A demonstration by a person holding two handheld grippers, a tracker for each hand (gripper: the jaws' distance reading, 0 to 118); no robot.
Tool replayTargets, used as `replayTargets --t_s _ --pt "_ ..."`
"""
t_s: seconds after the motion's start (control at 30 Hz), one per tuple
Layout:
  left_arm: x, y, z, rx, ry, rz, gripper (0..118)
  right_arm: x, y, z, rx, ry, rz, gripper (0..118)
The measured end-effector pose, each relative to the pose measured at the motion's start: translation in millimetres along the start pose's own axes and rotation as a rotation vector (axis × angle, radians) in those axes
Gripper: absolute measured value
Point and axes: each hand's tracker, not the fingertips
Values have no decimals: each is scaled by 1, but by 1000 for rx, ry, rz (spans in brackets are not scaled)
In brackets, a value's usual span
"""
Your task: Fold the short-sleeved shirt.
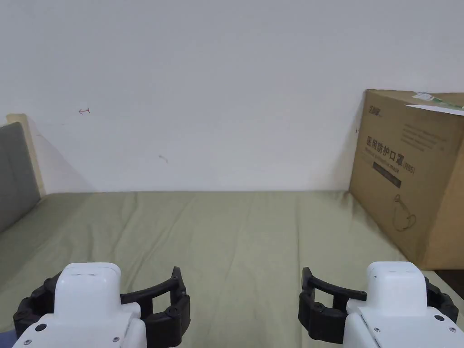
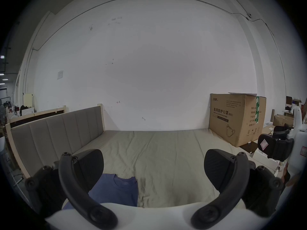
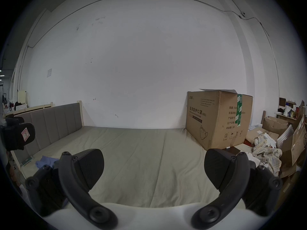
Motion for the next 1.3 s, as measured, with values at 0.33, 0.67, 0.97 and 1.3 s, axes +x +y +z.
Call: replayTargets --t_s 0.33,0.67,0.97,1.3 --pt "0 -2 -2 -9 1 -2 118 -6 6 0 9 -68 85 118" --pt "-55 -26 -5 33 -140 921 118 -90 -8 6 164 -81 999 118" --pt "-72 -57 -14 -57 -55 1019 118 -90 -15 -4 24 48 855 118" --pt "14 11 -6 13 -15 -138 118 6 2 -3 -4 -131 -203 118"
